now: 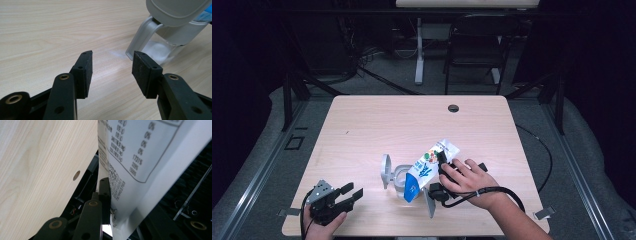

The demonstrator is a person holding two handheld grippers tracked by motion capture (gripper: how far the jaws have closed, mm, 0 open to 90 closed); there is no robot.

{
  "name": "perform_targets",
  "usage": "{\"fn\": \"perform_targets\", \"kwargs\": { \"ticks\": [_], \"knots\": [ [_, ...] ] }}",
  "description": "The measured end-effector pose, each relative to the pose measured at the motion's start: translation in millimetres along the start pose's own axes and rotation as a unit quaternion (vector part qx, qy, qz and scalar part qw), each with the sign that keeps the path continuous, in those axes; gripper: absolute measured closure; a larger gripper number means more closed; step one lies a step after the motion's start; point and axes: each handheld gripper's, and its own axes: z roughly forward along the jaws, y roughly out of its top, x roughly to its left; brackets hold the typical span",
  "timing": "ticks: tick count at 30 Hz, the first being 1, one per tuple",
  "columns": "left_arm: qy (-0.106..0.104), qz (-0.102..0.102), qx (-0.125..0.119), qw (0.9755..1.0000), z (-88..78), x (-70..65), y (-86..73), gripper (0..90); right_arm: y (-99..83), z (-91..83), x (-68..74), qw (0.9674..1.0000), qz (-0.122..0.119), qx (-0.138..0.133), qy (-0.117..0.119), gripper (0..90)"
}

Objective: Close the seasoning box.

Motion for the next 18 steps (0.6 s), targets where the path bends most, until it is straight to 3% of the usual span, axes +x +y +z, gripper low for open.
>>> {"fn": "perform_targets", "kwargs": {
  "ticks": [4, 5, 11, 12, 18],
  "knots": [
    [0.0, 0.0, 0.001, 1.0, -0.4, 0.0, -0.2, 51.6, 0.3, 0.1, 0.1, 1.0, -0.002, -0.001, -0.002, 79.5],
    [0.001, 0.0, 0.001, 1.0, -0.4, 0.0, -0.3, 51.6, 0.6, -1.9, -1.2, 0.9998, -0.013, 0.015, -0.002, 79.6],
    [0.002, -0.002, -0.002, 1.0, -0.8, 0.6, -0.7, 51.6, 1.6, -2.4, -1.6, 0.9998, -0.009, 0.019, 0.001, 80.4],
    [0.003, -0.003, -0.002, 1.0, -0.9, 0.7, -0.7, 51.6, 3.0, -4.3, -3.3, 0.9993, -0.021, 0.032, 0.001, 80.6],
    [0.002, -0.003, 0.002, 1.0, -1.9, 1.4, -0.3, 51.6, 3.0, -3.7, -2.6, 0.9995, -0.016, 0.027, -0.001, 81.0]
  ]
}}
